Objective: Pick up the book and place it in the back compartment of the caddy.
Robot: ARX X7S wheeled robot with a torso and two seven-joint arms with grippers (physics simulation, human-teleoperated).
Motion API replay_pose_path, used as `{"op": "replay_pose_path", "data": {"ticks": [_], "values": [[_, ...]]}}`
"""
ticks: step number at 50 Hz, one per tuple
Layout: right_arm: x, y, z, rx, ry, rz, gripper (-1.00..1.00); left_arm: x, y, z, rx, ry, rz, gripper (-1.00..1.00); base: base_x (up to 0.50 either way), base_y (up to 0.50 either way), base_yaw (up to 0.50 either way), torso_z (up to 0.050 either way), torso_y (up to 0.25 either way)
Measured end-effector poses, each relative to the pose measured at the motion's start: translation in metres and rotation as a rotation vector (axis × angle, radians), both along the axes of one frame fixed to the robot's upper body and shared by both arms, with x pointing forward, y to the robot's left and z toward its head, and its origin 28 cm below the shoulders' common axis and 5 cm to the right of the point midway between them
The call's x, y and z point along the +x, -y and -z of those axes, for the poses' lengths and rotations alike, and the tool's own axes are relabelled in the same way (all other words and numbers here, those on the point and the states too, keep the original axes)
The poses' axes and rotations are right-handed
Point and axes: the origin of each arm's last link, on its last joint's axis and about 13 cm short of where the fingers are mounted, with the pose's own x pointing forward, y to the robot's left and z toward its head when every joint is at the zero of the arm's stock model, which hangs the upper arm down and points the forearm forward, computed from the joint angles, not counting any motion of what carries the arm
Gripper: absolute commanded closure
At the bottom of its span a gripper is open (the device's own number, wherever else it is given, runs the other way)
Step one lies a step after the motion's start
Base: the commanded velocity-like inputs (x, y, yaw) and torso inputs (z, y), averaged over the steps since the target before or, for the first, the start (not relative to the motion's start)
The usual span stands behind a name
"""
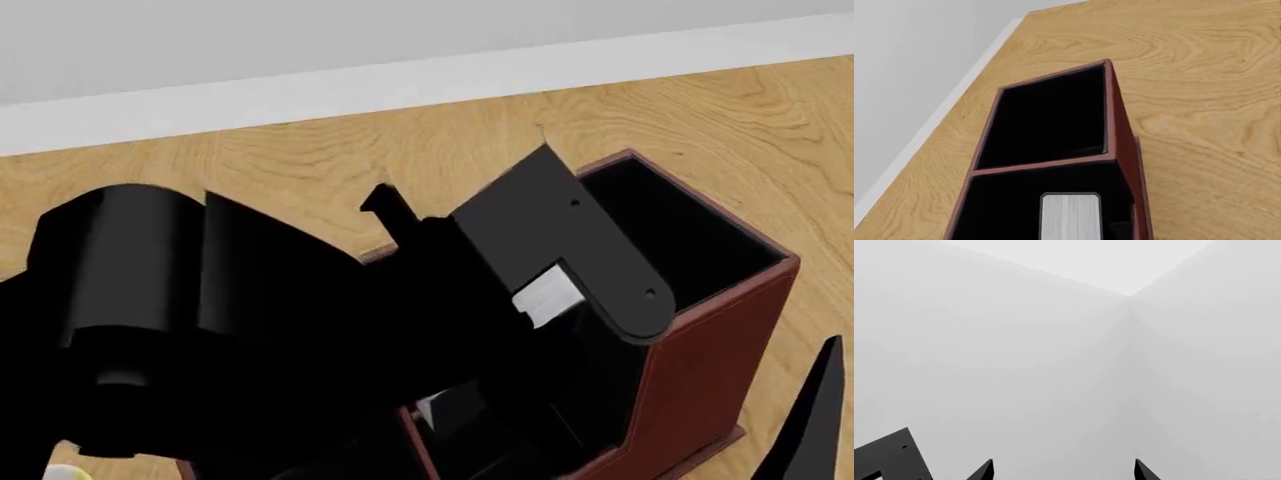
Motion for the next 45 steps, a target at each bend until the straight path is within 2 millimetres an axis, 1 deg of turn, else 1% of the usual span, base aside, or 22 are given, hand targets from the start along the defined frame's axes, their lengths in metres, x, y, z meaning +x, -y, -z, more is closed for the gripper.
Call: {"op": "replay_pose_path", "data": {"ticks": [45], "values": [[0.002,0.001,0.002,0.009,-0.003,-0.008,-1.0,0.021,0.008,0.037,0.01,-0.071,-0.005,1.0,0.0,0.0,0.0,0.0,0.001]]}}
